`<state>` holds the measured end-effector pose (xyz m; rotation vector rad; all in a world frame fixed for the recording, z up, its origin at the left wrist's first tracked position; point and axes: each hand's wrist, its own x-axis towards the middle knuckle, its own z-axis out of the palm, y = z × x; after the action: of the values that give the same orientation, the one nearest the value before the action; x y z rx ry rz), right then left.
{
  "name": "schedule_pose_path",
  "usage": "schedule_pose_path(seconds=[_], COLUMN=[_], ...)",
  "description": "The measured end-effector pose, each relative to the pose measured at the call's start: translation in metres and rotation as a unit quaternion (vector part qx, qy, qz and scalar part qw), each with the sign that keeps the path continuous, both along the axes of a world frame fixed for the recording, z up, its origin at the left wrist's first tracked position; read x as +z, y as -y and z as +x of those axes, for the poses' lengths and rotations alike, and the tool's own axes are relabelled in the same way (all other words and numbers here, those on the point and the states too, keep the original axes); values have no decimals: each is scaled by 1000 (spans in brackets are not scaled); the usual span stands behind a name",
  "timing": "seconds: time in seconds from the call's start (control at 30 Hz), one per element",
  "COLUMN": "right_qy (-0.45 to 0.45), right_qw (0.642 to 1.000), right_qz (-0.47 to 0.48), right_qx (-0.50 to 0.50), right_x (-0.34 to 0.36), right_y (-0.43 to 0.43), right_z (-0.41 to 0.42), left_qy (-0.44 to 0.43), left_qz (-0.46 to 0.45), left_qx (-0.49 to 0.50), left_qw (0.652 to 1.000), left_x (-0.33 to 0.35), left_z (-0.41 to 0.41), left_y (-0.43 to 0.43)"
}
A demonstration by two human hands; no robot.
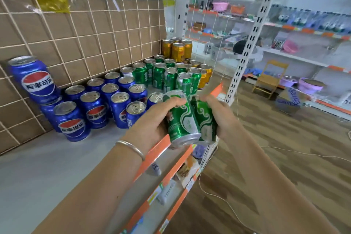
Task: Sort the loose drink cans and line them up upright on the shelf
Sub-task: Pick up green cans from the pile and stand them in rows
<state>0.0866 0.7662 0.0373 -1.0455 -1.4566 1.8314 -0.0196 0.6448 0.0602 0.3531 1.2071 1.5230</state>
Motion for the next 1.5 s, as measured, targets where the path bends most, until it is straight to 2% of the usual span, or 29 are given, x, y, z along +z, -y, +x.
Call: schedule_pose_path(seconds=[0.17,0.33,0.57,0.7,0.8,0.9,1.0,1.1,1.2,1.27,1.37,1.43,1.5], right_qy=[-13,-56,-57,-62,-58,-46,-32,-21,-2,4,10,37,58], right_qw=[998,993,972,966,962,950,927,900,864,847,804,774,747], right_qz=[-7,0,95,104,116,146,203,257,315,318,337,343,357], right_qx=[59,107,208,229,241,272,314,352,392,425,490,531,558], right_x=[8,20,27,29,28,28,30,35,39,42,46,45,37], right_y=[-54,-82,-121,-140,-150,-163,-176,-186,-193,-197,-207,-217,-226], right_z=[-7,-43,-113,-148,-169,-190,-213,-235,-255,-263,-273,-278,-281], left_qy=[-66,-89,-112,-126,-173,-266,-350,-418,-415,-387,-396,-424,-483], left_qz=[27,23,36,39,31,-22,-98,-131,-140,-145,-189,-219,-262], left_qx=[108,184,178,187,190,228,281,297,317,333,317,295,257], left_qw=[992,979,977,973,966,936,888,848,841,847,841,828,795], left_x=[13,20,18,23,22,19,13,11,9,2,-12,-19,-24], left_z=[-6,-32,-93,-118,-133,-151,-169,-185,-198,-206,-212,-214,-214], left_y=[-40,-62,-90,-104,-109,-115,-124,-130,-134,-137,-139,-140,-141])
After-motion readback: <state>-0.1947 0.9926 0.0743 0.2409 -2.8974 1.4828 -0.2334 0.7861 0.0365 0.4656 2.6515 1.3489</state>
